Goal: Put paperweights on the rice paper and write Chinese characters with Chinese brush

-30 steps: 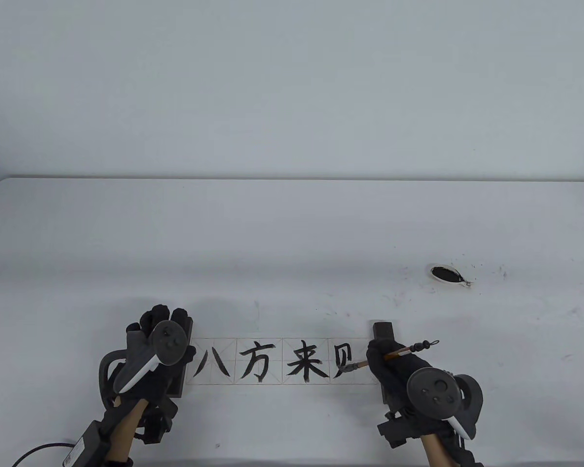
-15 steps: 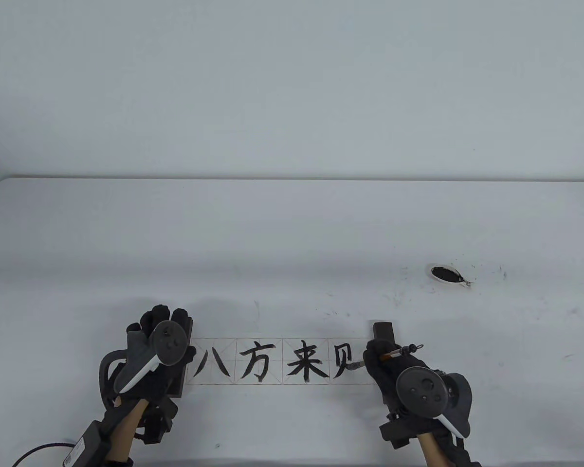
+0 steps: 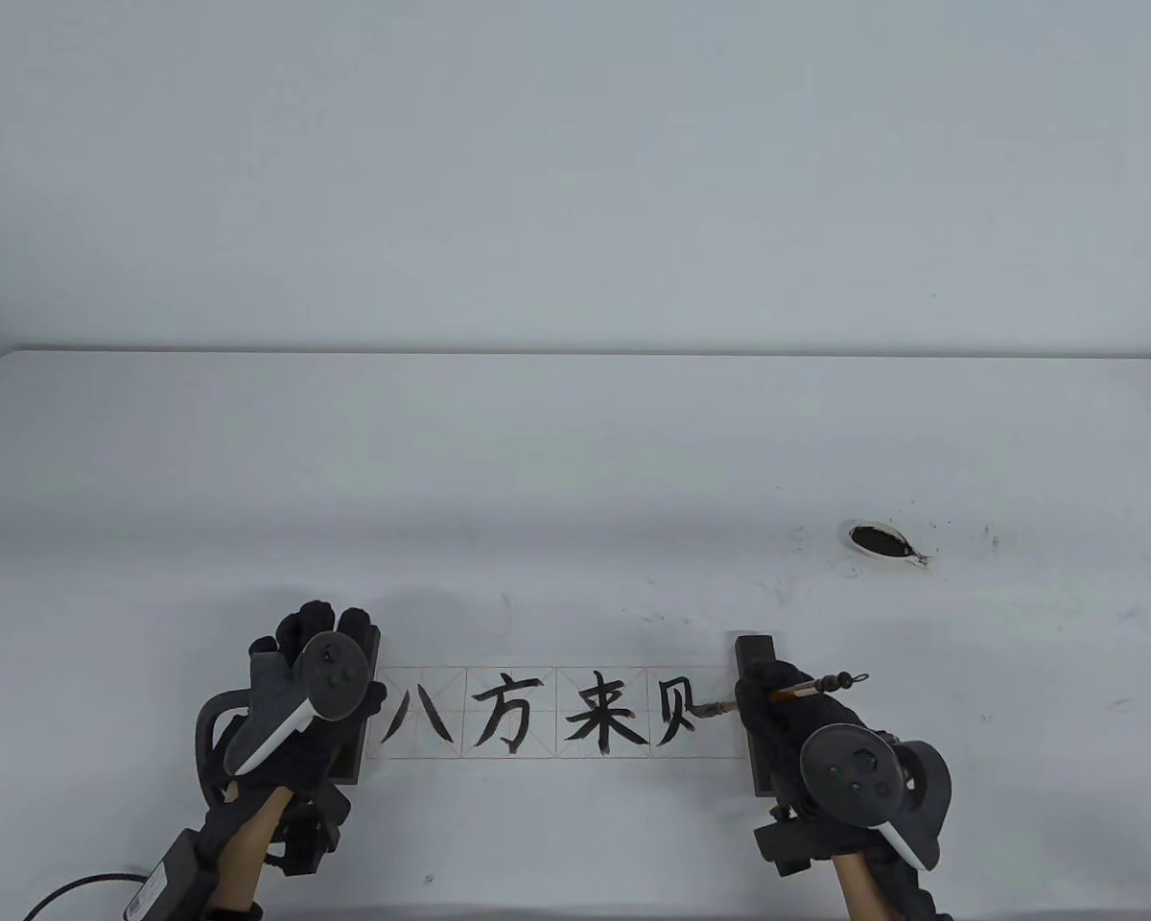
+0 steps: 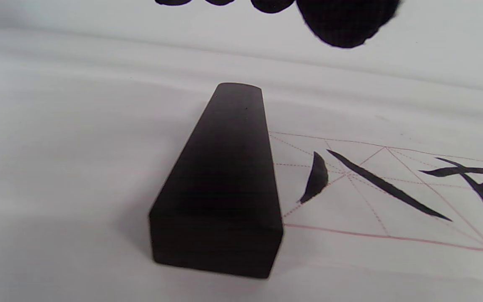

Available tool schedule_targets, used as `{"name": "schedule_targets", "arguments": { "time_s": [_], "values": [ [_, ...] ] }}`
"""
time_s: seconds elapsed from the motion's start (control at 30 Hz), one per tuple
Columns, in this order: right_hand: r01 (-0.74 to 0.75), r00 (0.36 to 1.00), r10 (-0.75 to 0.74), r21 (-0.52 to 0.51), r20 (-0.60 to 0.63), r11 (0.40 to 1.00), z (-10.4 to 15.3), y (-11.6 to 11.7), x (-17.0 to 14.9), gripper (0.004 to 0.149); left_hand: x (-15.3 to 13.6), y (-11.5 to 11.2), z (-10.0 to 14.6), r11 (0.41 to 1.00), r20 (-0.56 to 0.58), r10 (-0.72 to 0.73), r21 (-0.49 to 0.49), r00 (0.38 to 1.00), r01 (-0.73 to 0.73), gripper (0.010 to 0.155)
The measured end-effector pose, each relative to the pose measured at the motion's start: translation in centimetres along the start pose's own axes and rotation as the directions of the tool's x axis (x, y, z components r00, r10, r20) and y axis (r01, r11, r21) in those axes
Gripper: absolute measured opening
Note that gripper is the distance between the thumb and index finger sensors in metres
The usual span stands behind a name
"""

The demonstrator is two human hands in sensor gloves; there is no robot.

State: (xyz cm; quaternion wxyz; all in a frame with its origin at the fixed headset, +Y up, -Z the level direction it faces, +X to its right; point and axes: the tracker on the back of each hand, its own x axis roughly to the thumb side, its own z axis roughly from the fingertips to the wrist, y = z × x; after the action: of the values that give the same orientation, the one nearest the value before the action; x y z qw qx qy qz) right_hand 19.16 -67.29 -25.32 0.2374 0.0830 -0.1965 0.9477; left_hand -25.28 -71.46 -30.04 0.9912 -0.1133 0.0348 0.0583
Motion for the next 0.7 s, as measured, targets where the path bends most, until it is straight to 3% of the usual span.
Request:
{"name": "schedule_targets", "arguments": {
  "time_s": [0.33, 0.7],
  "values": [
    [0.025, 0.999, -0.026, -0.028, -0.038, 0.999, -0.2, -0.4, -1.1, 0.042, 0.0, 0.0, 0.0, 1.000, 0.006, -0.003, 0.010, 1.000, 0.003, 0.081],
    [0.013, 0.999, -0.012, 0.012, -0.033, 1.000, -0.3, 0.1, -1.0, 0.042, -0.1, -0.1, 0.0, 1.000, 0.004, 0.000, 0.008, 1.000, 0.000, 0.081]
  ]
}}
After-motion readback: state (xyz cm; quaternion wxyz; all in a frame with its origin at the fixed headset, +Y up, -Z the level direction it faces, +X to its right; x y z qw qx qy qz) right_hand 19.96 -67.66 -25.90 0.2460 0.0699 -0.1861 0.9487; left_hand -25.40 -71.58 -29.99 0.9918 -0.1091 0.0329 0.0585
